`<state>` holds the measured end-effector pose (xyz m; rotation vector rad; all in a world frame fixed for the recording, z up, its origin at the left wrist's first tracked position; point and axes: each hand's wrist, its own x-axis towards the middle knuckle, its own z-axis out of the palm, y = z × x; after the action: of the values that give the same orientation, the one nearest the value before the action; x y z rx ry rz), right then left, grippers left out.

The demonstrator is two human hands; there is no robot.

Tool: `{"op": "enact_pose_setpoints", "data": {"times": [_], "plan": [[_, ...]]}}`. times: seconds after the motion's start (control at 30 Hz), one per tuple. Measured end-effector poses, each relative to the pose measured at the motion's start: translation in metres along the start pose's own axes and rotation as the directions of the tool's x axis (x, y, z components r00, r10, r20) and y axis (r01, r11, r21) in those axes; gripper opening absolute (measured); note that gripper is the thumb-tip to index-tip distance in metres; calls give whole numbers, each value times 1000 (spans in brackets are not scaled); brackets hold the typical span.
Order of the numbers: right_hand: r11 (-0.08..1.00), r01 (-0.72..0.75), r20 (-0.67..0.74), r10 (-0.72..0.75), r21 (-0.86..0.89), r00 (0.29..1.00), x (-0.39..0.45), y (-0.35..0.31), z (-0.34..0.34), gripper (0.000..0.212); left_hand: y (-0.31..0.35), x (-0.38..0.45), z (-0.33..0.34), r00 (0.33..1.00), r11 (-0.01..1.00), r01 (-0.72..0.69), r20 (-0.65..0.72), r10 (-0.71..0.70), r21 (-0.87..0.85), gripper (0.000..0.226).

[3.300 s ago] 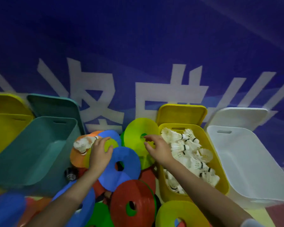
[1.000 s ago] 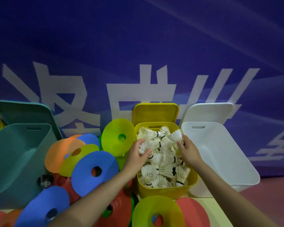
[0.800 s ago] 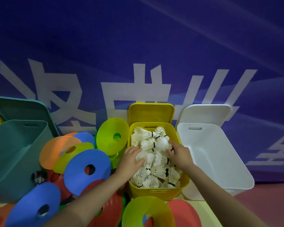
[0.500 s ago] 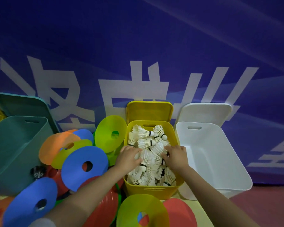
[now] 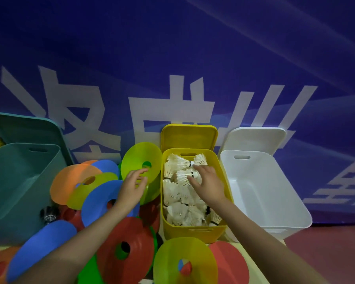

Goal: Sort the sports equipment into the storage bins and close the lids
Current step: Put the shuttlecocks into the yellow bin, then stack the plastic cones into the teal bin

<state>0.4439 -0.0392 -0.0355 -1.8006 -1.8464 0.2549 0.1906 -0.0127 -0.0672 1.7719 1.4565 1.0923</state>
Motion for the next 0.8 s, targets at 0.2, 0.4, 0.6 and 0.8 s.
{"op": "enact_pose_setpoints", "data": {"times": [0.2, 0.4, 0.6, 0.8], "plan": [[981, 137, 108, -153, 138, 982, 10, -88, 54, 42, -81, -32, -98, 984, 972, 136, -138, -111, 193, 25], [962, 194, 322, -248, 190, 914, 13, -165, 142, 41, -154, -65, -171, 900, 849, 431, -218, -378, 305, 37], [959, 280, 378, -274, 40, 884, 29, -218, 198, 54, -186, -77, -196, 912, 811, 395, -75, -404, 432, 48], [842, 522, 517, -389, -137, 763, 38, -248, 235, 69, -211, -72, -199, 919, 741, 310, 11, -394, 595, 48]]}}
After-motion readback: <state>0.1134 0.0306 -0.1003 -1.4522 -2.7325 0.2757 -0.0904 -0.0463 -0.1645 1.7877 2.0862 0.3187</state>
